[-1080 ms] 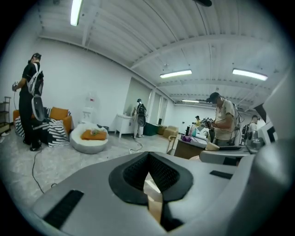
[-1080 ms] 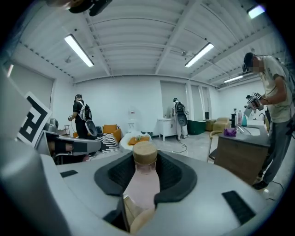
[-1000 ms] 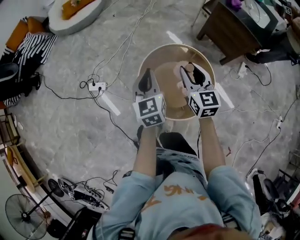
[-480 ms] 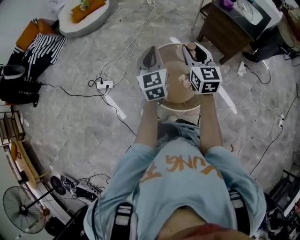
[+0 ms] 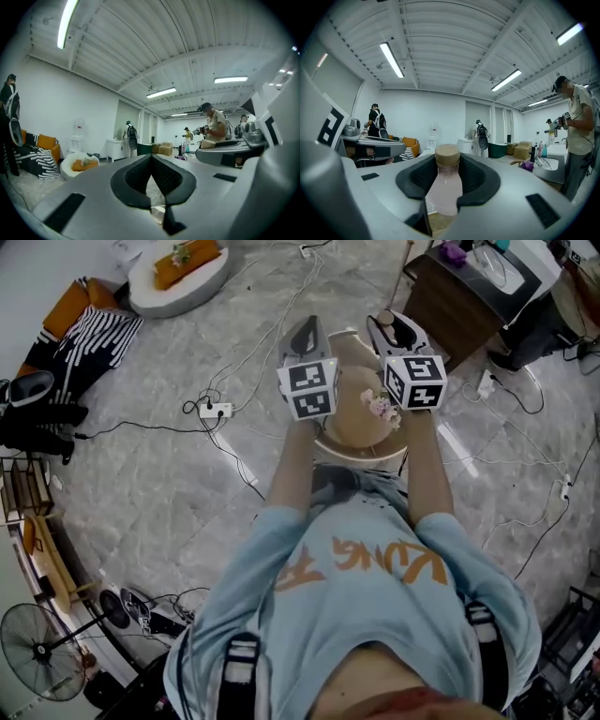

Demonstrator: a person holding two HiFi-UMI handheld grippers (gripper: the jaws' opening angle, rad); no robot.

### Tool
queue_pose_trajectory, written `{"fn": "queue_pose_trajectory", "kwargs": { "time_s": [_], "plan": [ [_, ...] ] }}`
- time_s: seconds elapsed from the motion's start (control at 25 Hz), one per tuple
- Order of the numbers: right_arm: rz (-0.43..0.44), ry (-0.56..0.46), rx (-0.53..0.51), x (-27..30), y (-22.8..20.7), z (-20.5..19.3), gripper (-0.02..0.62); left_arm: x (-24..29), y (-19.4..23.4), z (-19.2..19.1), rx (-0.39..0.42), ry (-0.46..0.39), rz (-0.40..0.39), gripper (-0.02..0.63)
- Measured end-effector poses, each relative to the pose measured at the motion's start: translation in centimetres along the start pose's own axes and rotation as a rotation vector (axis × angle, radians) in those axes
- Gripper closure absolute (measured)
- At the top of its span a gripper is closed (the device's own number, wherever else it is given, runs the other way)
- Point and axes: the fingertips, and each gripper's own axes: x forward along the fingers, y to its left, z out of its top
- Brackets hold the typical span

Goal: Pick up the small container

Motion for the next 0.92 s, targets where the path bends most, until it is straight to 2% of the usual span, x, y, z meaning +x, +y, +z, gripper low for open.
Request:
{"fn": "queue_pose_trajectory", "kwargs": {
  "time_s": [0.4,0.92],
  "plan": [
    [0.002,-0.010,0.014,0.2,0.0,-0.4,0.445,-0.1,0.3,0.0,0.021,0.007,0.003,0.581],
    [-0.017,-0.022,0.014,-0.8,-1.2,-0.7,0.445,0.2,-1.5,-0.8,0.061,0.020,-0.026,0.581]
  ]
}}
